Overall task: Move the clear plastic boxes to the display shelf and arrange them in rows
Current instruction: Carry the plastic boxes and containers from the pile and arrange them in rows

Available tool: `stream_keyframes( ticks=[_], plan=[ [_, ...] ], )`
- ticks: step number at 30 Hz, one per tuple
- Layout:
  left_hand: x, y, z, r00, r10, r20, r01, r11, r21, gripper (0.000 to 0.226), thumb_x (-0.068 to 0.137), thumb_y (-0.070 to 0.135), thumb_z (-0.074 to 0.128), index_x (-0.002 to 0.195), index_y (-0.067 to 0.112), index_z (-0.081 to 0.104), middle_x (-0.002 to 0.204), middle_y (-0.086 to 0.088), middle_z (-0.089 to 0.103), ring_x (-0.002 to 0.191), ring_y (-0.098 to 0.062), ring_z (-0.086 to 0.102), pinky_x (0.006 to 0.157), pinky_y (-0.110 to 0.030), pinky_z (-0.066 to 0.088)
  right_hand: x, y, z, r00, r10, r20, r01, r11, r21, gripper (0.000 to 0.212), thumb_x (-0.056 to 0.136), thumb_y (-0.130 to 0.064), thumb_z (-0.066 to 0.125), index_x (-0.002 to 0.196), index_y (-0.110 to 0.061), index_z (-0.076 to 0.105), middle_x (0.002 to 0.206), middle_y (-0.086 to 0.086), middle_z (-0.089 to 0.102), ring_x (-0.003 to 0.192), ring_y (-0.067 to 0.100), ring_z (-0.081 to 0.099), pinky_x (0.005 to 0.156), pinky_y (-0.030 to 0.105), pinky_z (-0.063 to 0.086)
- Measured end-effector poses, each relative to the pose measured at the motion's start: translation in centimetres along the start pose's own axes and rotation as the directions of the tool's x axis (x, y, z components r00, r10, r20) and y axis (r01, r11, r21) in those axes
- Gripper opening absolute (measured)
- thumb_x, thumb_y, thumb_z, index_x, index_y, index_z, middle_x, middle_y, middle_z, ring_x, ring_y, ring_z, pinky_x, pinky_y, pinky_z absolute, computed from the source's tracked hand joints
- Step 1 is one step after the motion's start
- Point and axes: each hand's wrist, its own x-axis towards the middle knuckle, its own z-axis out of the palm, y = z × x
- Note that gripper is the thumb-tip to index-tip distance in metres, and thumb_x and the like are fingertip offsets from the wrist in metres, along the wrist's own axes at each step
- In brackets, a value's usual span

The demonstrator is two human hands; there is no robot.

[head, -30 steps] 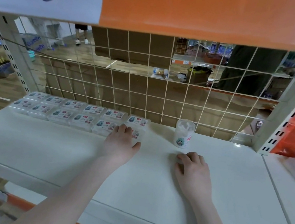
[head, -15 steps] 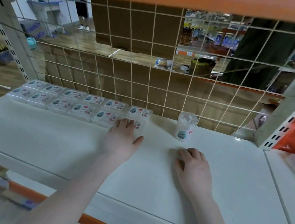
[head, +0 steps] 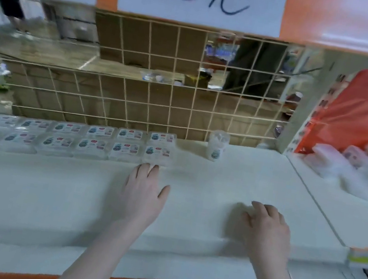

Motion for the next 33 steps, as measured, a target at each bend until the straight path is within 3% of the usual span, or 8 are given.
stream_keyframes(
  ticks=[4, 9, 13, 17, 22, 28, 33],
  plan=[
    [-1.1, 1.2, 0.4, 0.993, 0.092, 0.067, -0.086, 0.992, -0.094, 0.056, 0.094, 0.045, 0.042, 0.141, 0.015, 0.037, 0.143, -0.002, 0.038, 0.132, -0.022, 0.03, 0.107, -0.033, 0.029, -4.1, 1.3, -1.9, 0.99, 0.077, -0.119, -0.086, 0.993, -0.077, 0.025, 0.069, -0.005, 0.075, 0.093, 0.001, 0.069, 0.084, 0.021, 0.065, 0.076, 0.04, 0.062, 0.066, 0.044, 0.051],
    [-2.6, 5.2, 0.0, 0.966, 0.232, 0.114, -0.212, 0.963, -0.169, 0.053, 0.095, 0.044, 0.042, 0.14, 0.016, 0.037, 0.144, -0.002, 0.037, 0.133, -0.021, 0.03, 0.106, -0.032, 0.03, -7.3, 3.9, -5.6, 0.967, 0.243, -0.079, -0.252, 0.955, -0.154, 0.033, 0.088, -0.02, 0.061, 0.116, -0.004, 0.062, 0.106, 0.016, 0.062, 0.1, 0.035, 0.054, 0.081, 0.041, 0.044],
    [-3.3, 8.8, -0.3, 0.936, 0.33, 0.123, -0.303, 0.933, -0.192, 0.053, 0.095, 0.046, 0.041, 0.139, 0.016, 0.038, 0.145, -0.003, 0.036, 0.134, -0.022, 0.029, 0.107, -0.032, 0.03, -8.3, 5.9, -8.0, 0.945, 0.268, -0.189, -0.293, 0.948, -0.124, 0.028, 0.084, -0.017, 0.066, 0.108, -0.002, 0.065, 0.1, 0.016, 0.064, 0.091, 0.035, 0.058, 0.075, 0.04, 0.046],
    [-3.8, 13.5, -0.3, 0.916, 0.387, 0.103, -0.359, 0.908, -0.217, 0.055, 0.095, 0.046, 0.04, 0.141, 0.016, 0.037, 0.144, -0.003, 0.037, 0.133, -0.021, 0.031, 0.105, -0.031, 0.03, -8.4, 8.9, -9.7, 0.927, 0.238, -0.288, -0.284, 0.95, -0.129, 0.018, 0.075, -0.011, 0.074, 0.09, -0.004, 0.066, 0.082, 0.013, 0.063, 0.072, 0.033, 0.058, 0.06, 0.035, 0.045],
    [-4.7, 22.1, 0.9, 0.896, 0.433, 0.101, -0.397, 0.882, -0.254, 0.056, 0.096, 0.046, 0.04, 0.142, 0.015, 0.037, 0.144, -0.003, 0.037, 0.133, -0.022, 0.031, 0.105, -0.032, 0.031, -7.9, 15.8, -12.5, 0.903, 0.253, -0.348, -0.31, 0.943, -0.117, 0.024, 0.068, -0.007, 0.078, 0.089, -0.004, 0.067, 0.083, 0.013, 0.064, 0.074, 0.034, 0.06, 0.06, 0.036, 0.049],
    [-5.7, 33.1, 3.0, 0.901, 0.425, 0.084, -0.385, 0.874, -0.296, 0.057, 0.095, 0.047, 0.041, 0.141, 0.015, 0.038, 0.143, -0.003, 0.038, 0.132, -0.021, 0.031, 0.104, -0.032, 0.031, -5.6, 25.9, -15.8, 0.907, 0.26, -0.333, -0.304, 0.948, -0.089, 0.016, 0.077, -0.011, 0.071, 0.09, -0.005, 0.065, 0.086, 0.012, 0.062, 0.08, 0.033, 0.058, 0.066, 0.039, 0.049],
    [-5.7, 39.0, 4.3, 0.929, 0.364, 0.068, -0.328, 0.894, -0.304, 0.057, 0.095, 0.046, 0.043, 0.142, 0.015, 0.037, 0.145, -0.003, 0.036, 0.134, -0.021, 0.028, 0.106, -0.032, 0.028, -2.3, 32.0, -17.1, 0.937, 0.189, -0.294, -0.225, 0.97, -0.091, 0.018, 0.075, -0.01, 0.071, 0.091, -0.004, 0.065, 0.08, 0.011, 0.06, 0.073, 0.033, 0.056, 0.064, 0.039, 0.049]
  ],
)
